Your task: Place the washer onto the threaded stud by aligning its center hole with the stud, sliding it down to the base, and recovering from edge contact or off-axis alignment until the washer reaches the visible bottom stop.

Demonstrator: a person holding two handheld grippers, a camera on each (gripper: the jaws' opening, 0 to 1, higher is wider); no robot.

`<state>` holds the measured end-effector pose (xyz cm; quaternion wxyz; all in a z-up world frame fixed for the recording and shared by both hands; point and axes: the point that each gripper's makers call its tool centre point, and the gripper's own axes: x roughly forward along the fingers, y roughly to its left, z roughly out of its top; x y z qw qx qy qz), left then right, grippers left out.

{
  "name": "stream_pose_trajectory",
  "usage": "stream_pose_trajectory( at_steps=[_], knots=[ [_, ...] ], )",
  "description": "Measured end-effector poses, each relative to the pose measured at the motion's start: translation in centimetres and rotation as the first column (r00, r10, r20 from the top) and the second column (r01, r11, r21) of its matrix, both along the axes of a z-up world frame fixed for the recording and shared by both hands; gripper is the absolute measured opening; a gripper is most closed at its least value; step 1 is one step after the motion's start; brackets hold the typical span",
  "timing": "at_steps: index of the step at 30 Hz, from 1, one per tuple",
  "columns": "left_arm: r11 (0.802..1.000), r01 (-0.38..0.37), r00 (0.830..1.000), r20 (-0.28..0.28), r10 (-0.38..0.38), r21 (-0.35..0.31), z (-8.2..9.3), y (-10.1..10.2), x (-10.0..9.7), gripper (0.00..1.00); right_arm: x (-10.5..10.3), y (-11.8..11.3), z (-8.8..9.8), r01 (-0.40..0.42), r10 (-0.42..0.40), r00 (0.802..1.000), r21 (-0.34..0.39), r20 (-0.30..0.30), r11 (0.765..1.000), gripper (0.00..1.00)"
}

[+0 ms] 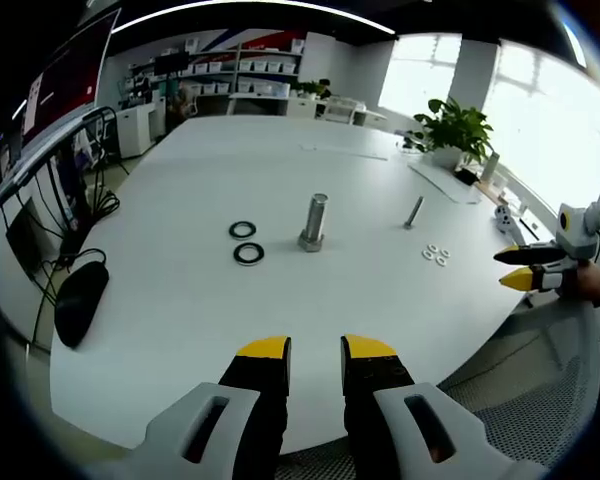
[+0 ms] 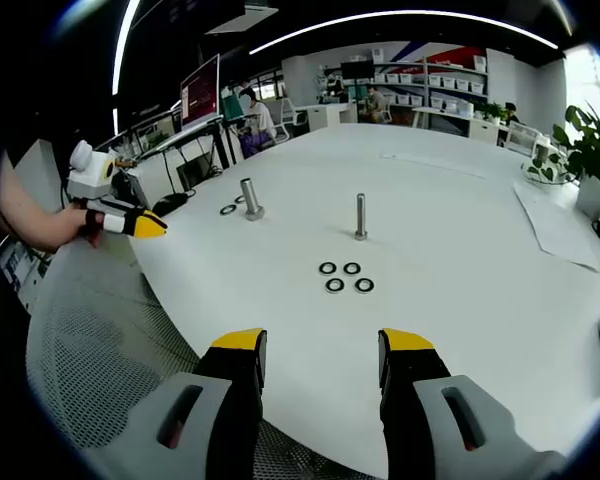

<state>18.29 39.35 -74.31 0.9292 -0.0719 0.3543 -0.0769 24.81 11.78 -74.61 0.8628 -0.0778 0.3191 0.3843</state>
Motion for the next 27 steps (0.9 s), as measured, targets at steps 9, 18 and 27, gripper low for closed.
stream_pose_trajectory(
  at_steps=[9, 18, 27],
  knots=[
    [1.000, 0.001, 1.000, 0.008, -0.001, 0.001, 0.10, 0.01, 0.07, 0.17, 0.02, -0.03, 0.08, 0.003, -0.003, 1.000, 0.002, 0.003, 1.000, 0.47],
    [1.000, 0.001, 1.000, -0.001, -0.001, 0.001, -0.09, 0.02, 0.04, 0.17, 0.01, -0.04, 0.03, 0.002, -0.002, 1.000, 0.000, -0.001, 1.000, 0.47],
    [1.000, -0.003, 1.000, 0.007, 0.003, 0.003, 0.08, 0.13, 0.09, 0.17, 0.03, -0.03, 0.11, 0.004, -0.004, 1.000, 0.002, 0.000, 1.000, 0.47]
  ],
)
